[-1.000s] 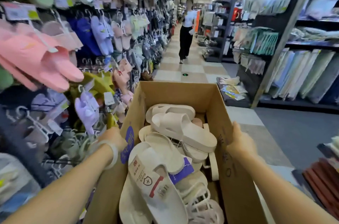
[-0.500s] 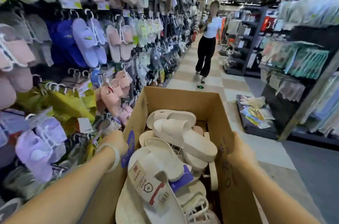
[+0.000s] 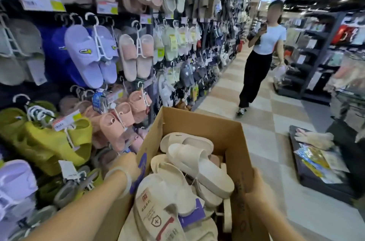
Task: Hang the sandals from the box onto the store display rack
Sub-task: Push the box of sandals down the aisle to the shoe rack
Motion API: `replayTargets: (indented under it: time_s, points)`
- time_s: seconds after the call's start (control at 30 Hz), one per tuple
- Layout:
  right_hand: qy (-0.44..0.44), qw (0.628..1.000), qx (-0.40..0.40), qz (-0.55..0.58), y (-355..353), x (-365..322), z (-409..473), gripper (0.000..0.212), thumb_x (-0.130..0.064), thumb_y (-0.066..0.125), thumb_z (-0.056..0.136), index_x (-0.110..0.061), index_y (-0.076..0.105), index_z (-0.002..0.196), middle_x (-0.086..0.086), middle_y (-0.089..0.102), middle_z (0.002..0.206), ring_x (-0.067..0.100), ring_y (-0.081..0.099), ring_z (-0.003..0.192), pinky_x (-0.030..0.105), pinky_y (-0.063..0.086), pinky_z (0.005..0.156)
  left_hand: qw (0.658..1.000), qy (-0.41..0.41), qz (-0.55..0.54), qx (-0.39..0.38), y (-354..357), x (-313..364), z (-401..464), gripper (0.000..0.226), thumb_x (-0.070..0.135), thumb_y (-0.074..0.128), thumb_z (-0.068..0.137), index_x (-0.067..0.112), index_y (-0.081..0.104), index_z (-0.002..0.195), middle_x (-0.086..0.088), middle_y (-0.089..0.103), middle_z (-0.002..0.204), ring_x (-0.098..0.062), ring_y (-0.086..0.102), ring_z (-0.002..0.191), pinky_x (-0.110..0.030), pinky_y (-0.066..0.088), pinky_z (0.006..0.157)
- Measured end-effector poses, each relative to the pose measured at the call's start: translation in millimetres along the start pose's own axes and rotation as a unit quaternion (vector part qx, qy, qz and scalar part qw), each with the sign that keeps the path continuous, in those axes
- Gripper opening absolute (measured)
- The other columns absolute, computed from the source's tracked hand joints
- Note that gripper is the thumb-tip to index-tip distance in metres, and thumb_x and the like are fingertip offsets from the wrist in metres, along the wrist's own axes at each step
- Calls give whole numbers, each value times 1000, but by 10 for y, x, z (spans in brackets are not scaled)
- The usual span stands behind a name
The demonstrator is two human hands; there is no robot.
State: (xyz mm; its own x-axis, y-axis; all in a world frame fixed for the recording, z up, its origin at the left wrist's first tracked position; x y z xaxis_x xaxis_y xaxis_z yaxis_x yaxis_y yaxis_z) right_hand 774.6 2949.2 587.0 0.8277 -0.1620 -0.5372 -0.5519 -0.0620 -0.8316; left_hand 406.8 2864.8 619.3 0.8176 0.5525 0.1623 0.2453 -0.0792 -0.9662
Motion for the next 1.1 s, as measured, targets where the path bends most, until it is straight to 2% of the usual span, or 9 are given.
replayTargets:
  time_s: [0.17,0.33,0.43,0.5,0.63,0.77,0.93,1.03,1.1]
  points:
    - [-20,1000,-23,-6,-7,-191,905,37,-37,47,92,-27,41,128,6,64,106,25,58,85,32,47,77,1000,-24,-19,-1,-40,458,696,23,17,51,87,10,54,109,-9,63,114,-27,61,103,-31,47,78]
    - [-86,995,-33,-47,-196,-394,1924,42,-27,55,89,-23,41,129,5,65,100,21,51,76,27,42,70,999,-41,-34,-9,-38,1040,1405,9,14,48,91,12,53,84,-4,61,89,-25,63,102,-27,40,66]
    - [-60,996,-33,-57,-269,-505,2604,40,-43,34,96,-26,42,130,5,62,101,25,55,82,34,49,82,997,-59,-52,-5,-76,1336,1808,26,17,47,90,10,53,114,-10,62,113,-27,59,109,-29,48,81]
    - [-49,995,-46,-68,-269,-552,3027,51,-42,36,94,-25,26,141,6,62,112,27,60,93,33,49,82,995,-83,-61,-1,-106,1499,2066,31,20,51,86,10,55,114,-12,62,118,-29,59,111,-36,49,92]
    - [-44,996,-57,-56,-300,-671,3668,48,-38,42,90,-33,25,135,5,61,112,28,61,95,34,50,82,995,-58,-79,14,-191,1911,2684,13,22,49,86,13,57,92,-10,66,105,-30,62,97,-34,47,74]
    - [-26,995,-69,-65,-227,-794,4445,49,-32,49,86,-46,13,117,5,58,112,29,58,100,32,46,80,997,-29,-67,17,-331,2335,3418,14,18,48,89,9,56,97,-10,64,105,-28,60,90,-30,42,69]
    - [-41,999,-12,-33,-229,-1112,5150,52,-14,62,83,-24,38,128,10,64,104,25,59,85,31,46,71,999,1,-42,4,-368,2772,4554,20,18,48,88,12,44,70,-7,56,75,-29,61,79,-34,44,63]
    - [-20,998,1,-57,-201,-1286,5645,61,-16,55,83,-20,24,135,10,63,96,29,62,81,39,55,71,999,19,-31,-11,-461,3084,5148,26,19,47,91,12,41,67,-7,54,72,-31,63,86,-36,43,63]
    - [-21,998,17,-62,-196,-1373,5967,62,-18,53,81,-24,21,134,5,62,85,27,62,71,42,57,63,999,40,-26,-14,-500,3265,5542,16,20,47,91,8,52,81,-10,60,79,-29,62,81,-37,47,65]
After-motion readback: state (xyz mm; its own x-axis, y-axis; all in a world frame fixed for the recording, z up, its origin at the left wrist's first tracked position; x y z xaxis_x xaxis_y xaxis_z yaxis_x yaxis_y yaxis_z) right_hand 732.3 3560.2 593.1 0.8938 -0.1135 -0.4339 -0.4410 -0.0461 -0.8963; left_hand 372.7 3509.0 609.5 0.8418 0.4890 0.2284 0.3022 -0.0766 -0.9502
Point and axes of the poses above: each hand's wrist, its own z-axis towards the middle knuckle, its own y-axis out of the palm, x = y × z, the point moved 4 cm from there along z, towards the middle knuckle
